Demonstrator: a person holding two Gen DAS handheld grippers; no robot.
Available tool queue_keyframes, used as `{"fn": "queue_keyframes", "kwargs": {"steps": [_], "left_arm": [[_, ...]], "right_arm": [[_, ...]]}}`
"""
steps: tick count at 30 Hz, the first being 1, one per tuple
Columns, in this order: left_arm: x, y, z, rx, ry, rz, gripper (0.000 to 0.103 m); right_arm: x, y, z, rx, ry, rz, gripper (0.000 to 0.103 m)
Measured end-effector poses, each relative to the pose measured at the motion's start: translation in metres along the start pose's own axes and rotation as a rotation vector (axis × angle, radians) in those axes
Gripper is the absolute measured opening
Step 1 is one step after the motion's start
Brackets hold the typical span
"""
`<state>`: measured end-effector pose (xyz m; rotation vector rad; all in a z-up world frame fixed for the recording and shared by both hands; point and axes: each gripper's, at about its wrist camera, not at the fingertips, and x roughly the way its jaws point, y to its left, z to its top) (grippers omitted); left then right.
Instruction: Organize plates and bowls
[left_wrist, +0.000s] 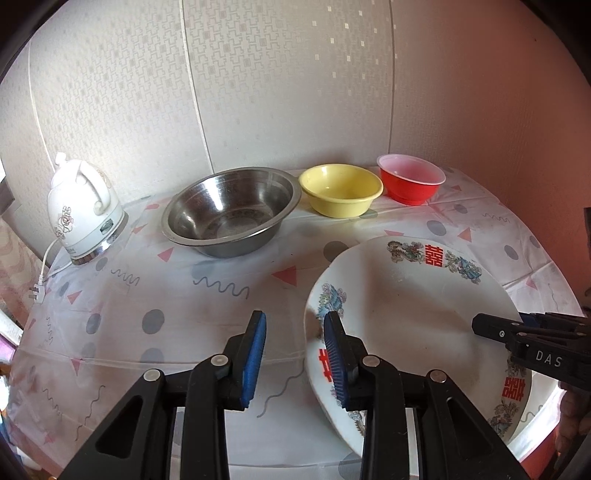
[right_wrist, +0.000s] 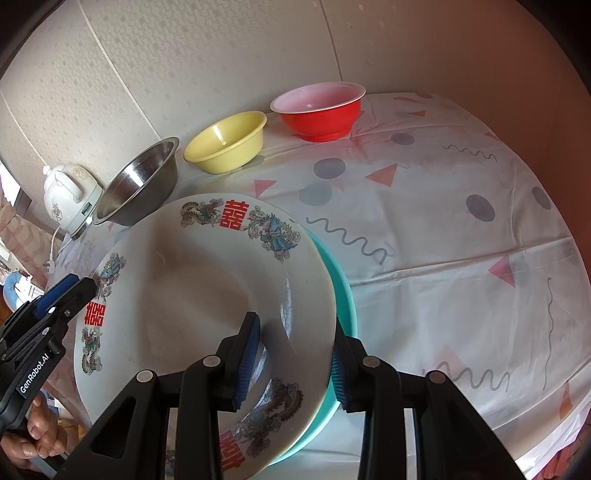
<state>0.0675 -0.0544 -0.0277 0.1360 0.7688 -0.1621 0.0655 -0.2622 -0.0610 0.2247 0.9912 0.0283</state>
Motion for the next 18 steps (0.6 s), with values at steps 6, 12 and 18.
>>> {"fn": "queue_keyframes", "kwargs": {"steps": [6,12,18], "left_arm": [[-0.015,0.012,0.005,-0.026,-0.044,0.067,0.033],[-0.025,0.024,0.009,-0.052,-0.068,0.092,0.033],[-0.031,0.032,0.009,-0.069,-0.080,0.110,0.033]], "right_arm": [[-0.003,-0.002,0.000,0.020,-0.011,-0.012,0.036],[-0.010,-0.006,0.002,0.040,-0.036,-0.024,0.036],[-0.011,-0.005,0.003,0.041,-0.046,-0.028,0.036]]}}
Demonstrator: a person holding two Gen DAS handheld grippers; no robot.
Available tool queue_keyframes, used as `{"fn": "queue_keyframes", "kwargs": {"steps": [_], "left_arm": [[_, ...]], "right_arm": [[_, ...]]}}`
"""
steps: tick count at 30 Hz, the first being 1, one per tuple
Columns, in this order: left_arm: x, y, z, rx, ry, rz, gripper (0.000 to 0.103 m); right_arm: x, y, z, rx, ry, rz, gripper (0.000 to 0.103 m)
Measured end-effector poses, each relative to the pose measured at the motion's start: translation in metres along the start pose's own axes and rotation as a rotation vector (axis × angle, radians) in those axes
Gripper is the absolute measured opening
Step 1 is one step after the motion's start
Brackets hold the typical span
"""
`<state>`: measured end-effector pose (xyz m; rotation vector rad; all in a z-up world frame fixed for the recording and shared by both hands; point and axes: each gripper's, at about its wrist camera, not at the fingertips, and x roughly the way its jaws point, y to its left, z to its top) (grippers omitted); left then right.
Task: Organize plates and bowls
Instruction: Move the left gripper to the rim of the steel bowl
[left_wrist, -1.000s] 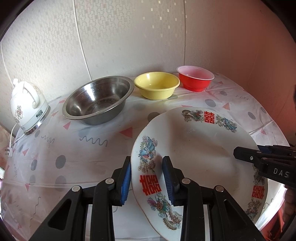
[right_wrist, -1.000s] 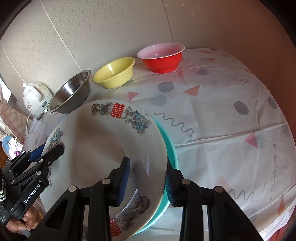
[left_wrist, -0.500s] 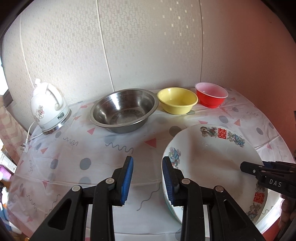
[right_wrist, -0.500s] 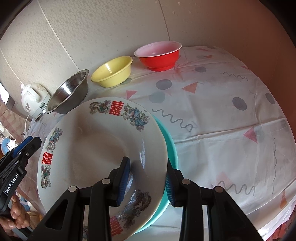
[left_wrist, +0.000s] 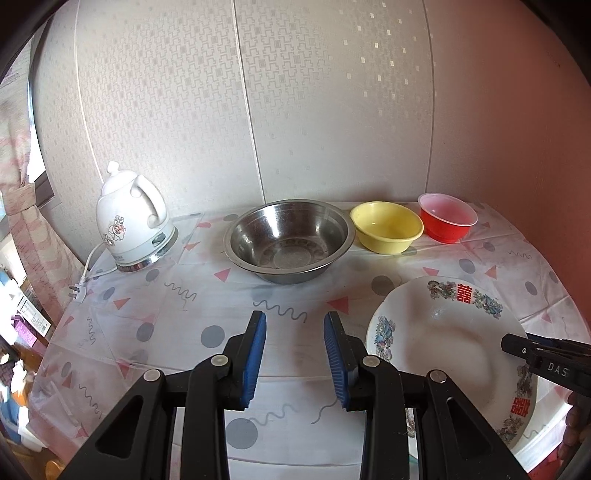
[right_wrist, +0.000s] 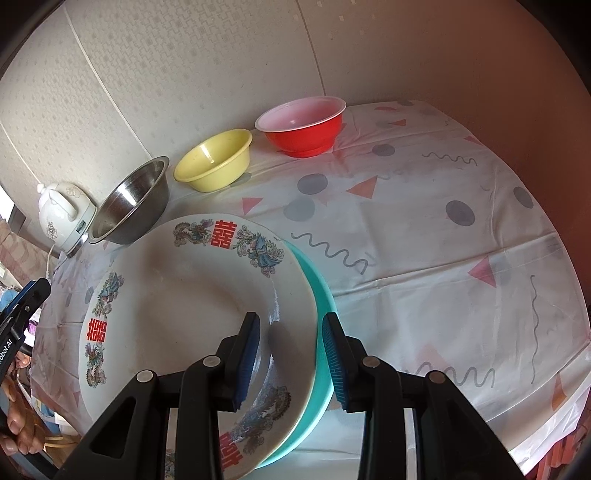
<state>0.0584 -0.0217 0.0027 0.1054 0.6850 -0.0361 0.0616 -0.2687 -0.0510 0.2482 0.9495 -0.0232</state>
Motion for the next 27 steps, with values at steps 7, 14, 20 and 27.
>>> {"fn": "queue_keyframes", "kwargs": {"steps": [7,14,20,27], "left_arm": [[-0.001,0.008,0.000,-0.010,0.001,0.016,0.033],[0.006,0.016,-0.002,-0.023,0.025,0.036,0.033],[0.016,0.024,-0.006,-0.034,0.054,0.047,0.033],[0.029,0.034,-0.009,-0.053,0.091,0.054,0.033]], "right_arm": [[-0.004,0.001,0.003,-0.005,-0.015,-0.005,0.036],[-0.007,0.005,0.009,-0.026,-0.032,-0.016,0.036],[-0.011,0.016,0.019,-0.080,-0.057,-0.043,0.036],[-0.011,0.034,0.031,-0.122,-0.066,-0.022,0.036]]}}
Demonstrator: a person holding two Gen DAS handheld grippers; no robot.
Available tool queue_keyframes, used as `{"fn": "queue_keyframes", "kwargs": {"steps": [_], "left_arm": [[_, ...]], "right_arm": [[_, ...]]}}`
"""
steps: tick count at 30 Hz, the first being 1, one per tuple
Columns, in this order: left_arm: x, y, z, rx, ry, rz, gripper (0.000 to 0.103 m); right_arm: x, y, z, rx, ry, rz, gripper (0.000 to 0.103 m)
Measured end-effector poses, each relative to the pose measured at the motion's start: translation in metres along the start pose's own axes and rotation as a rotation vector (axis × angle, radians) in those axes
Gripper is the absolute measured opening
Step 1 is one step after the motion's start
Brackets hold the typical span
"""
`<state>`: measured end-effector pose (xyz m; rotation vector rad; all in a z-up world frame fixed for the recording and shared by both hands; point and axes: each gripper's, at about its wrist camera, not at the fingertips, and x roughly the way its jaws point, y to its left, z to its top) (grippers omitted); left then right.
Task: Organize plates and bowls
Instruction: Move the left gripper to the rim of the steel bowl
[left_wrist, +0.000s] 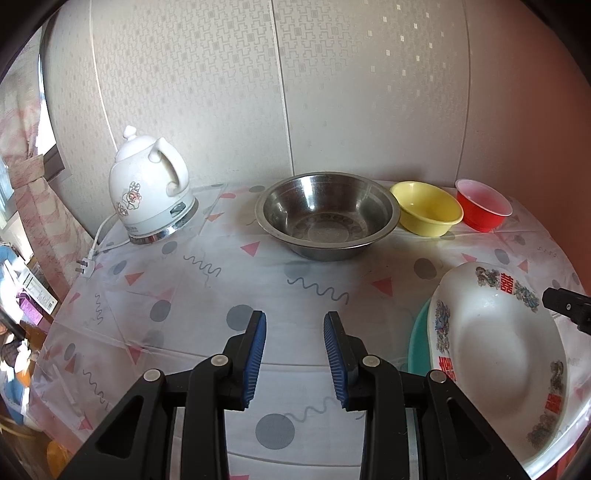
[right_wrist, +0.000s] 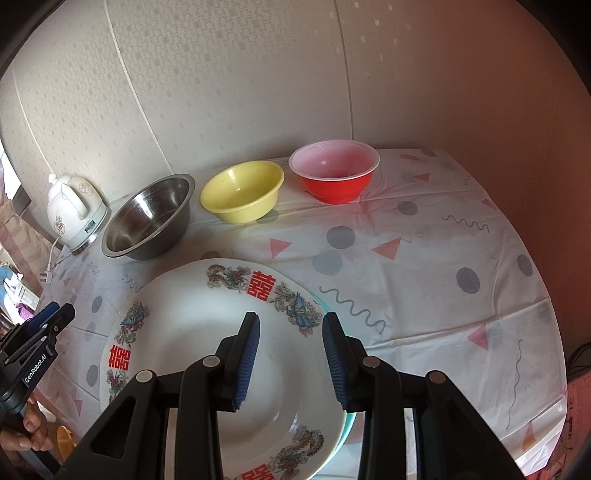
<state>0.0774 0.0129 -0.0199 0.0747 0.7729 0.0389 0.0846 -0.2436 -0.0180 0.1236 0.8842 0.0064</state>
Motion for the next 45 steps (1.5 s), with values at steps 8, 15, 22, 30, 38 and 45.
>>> {"fn": "queue_keyframes", "kwargs": {"steps": [8,15,22,30,38,45], "left_arm": [[0.018,0.012,0.000,-0.021,0.042,0.012,0.033],[0.035,0.023,0.003,-0.052,0.098,-0.008,0.033],[0.043,0.033,0.007,-0.077,0.111,-0.005,0.033],[0.051,0.048,0.021,-0.146,0.125,-0.067,0.033],[0.064,0.068,0.045,-0.228,0.127,-0.108,0.033],[0.076,0.075,0.058,-0.263,0.124,-0.130,0.034]], "right_arm": [[0.014,0.021,0.014,-0.007,0.030,0.084,0.036],[0.032,0.041,0.023,-0.011,0.078,0.169,0.036],[0.047,0.065,0.024,-0.040,0.118,0.215,0.036],[0.062,0.082,0.032,-0.021,0.141,0.273,0.036],[0.084,0.103,0.057,0.007,0.155,0.313,0.037],[0.101,0.108,0.068,0.036,0.158,0.308,0.037]]}}
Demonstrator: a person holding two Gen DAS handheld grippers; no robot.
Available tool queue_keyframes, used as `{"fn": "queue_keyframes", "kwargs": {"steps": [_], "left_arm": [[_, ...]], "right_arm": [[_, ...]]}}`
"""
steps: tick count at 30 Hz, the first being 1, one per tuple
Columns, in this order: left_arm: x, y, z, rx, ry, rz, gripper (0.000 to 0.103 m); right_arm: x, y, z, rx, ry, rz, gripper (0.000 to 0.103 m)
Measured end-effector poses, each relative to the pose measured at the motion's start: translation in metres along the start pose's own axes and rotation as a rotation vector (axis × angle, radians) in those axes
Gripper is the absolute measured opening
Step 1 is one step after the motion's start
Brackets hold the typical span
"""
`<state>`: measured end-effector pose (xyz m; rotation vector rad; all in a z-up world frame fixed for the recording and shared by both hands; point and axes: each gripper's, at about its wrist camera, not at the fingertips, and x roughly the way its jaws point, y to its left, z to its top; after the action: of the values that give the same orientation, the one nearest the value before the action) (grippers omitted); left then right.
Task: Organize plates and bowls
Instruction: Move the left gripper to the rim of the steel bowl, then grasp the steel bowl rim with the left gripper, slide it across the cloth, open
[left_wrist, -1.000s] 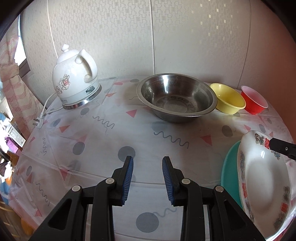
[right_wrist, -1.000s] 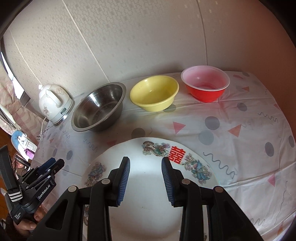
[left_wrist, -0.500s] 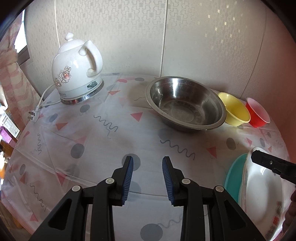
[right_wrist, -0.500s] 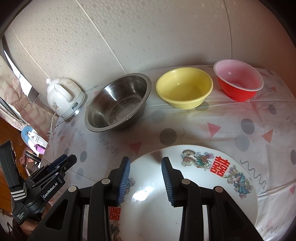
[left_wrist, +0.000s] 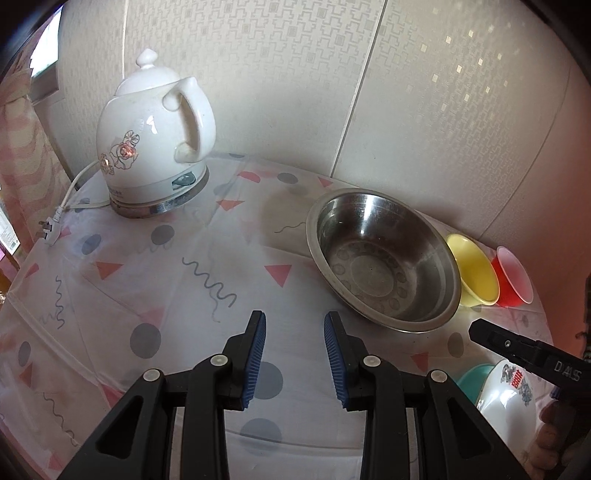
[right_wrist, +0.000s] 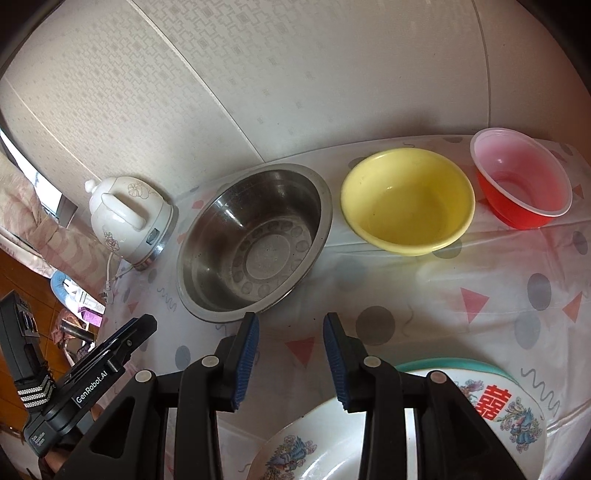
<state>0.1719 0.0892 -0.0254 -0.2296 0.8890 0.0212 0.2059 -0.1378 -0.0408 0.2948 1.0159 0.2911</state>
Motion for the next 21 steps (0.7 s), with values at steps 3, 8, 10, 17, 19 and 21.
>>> {"fn": "queue_keyframes", "kwargs": {"steps": [3,8,10,17,19,21], "left_arm": [[0.004,-0.001,0.003,-0.004,0.003,-0.009,0.038],[0.011,-0.005,0.008,-0.012,0.003,-0.030,0.041],[0.015,-0.007,0.010,-0.014,0.001,-0.035,0.044],[0.037,-0.013,0.023,-0.019,0.034,-0.057,0.049],[0.045,-0.016,0.025,-0.016,0.057,-0.049,0.051],[0.051,-0.017,0.027,-0.011,0.061,-0.038,0.052]], "right_arm": [[0.006,-0.001,0.005,0.015,0.002,0.001,0.037],[0.015,-0.003,0.012,0.044,0.006,0.007,0.037],[0.020,-0.003,0.016,0.056,0.006,0.011,0.037],[0.039,-0.001,0.031,0.075,0.020,-0.006,0.036],[0.045,-0.001,0.034,0.073,0.027,-0.021,0.035],[0.050,-0.001,0.036,0.066,0.044,-0.035,0.030]]}}
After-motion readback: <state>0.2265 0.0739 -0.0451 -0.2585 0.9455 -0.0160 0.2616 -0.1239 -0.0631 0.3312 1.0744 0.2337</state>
